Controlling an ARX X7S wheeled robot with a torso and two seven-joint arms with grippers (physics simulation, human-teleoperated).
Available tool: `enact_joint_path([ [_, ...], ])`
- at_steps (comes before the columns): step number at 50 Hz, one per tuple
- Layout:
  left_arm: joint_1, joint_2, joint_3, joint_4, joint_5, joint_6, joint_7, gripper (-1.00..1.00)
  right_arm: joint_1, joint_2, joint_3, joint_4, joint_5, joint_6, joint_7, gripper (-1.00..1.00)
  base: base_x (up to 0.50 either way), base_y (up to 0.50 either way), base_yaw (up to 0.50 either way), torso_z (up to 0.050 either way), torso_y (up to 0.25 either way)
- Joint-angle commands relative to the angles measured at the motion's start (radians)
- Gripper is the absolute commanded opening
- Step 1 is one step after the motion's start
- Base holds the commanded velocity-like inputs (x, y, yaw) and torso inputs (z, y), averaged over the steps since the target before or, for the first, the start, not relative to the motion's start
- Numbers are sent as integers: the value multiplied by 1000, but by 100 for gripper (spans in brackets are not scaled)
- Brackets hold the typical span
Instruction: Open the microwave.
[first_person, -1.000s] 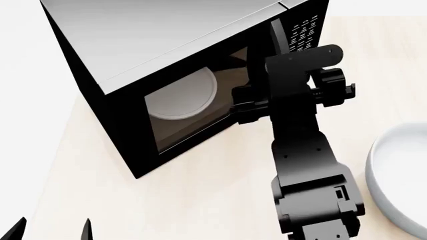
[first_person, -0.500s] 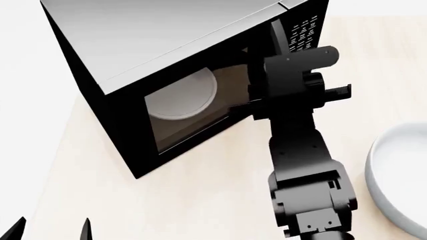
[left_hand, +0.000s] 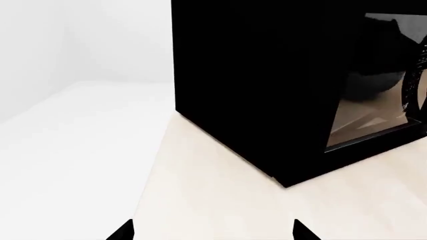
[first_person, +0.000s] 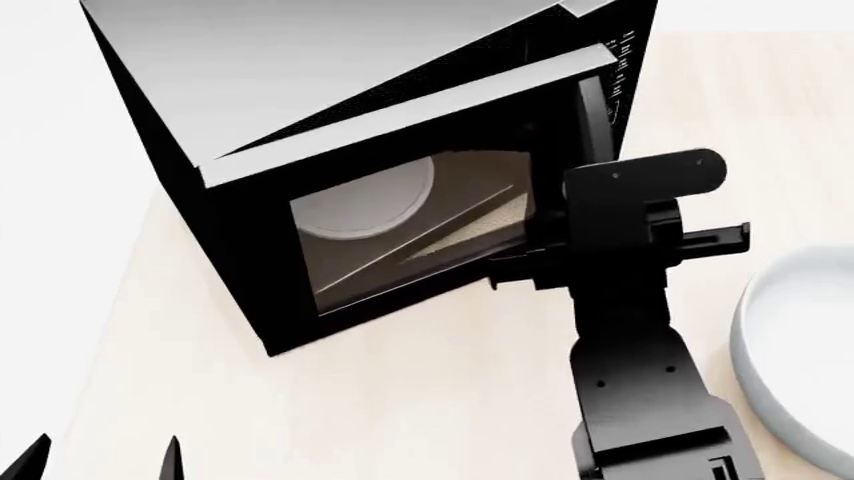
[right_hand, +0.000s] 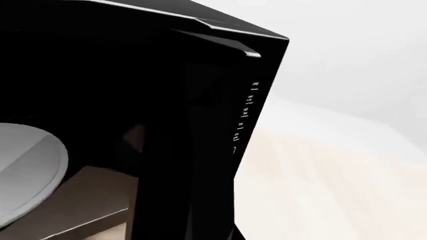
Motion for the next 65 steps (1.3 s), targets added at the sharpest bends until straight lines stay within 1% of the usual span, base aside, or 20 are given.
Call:
enact_joint_path([
  [1, -2, -3, 5, -2, -1, 1, -5, 100, -107, 35, -22, -224, 59, 80, 14, -100, 0, 0, 0, 0, 0],
  [9, 3, -7, 8, 7, 0, 2, -10, 100, -180, 51, -21, -317, 72, 98, 28, -100, 0, 0, 2, 0, 0],
  [25, 3, -13, 11, 13, -4, 3, -17, 100, -275, 64, -27, -471, 90, 124, 56, -100, 0, 0, 2, 0, 0],
  [48, 4, -20, 17, 10, -8, 13, -24, 100, -402, 88, -27, -594, 101, 111, 90, -100, 0, 0, 0, 0, 0],
  [65, 6, -24, 27, 13, -7, 12, -31, 100, -433, 96, -23, -615, 114, 92, 94, -100, 0, 0, 0, 0, 0],
])
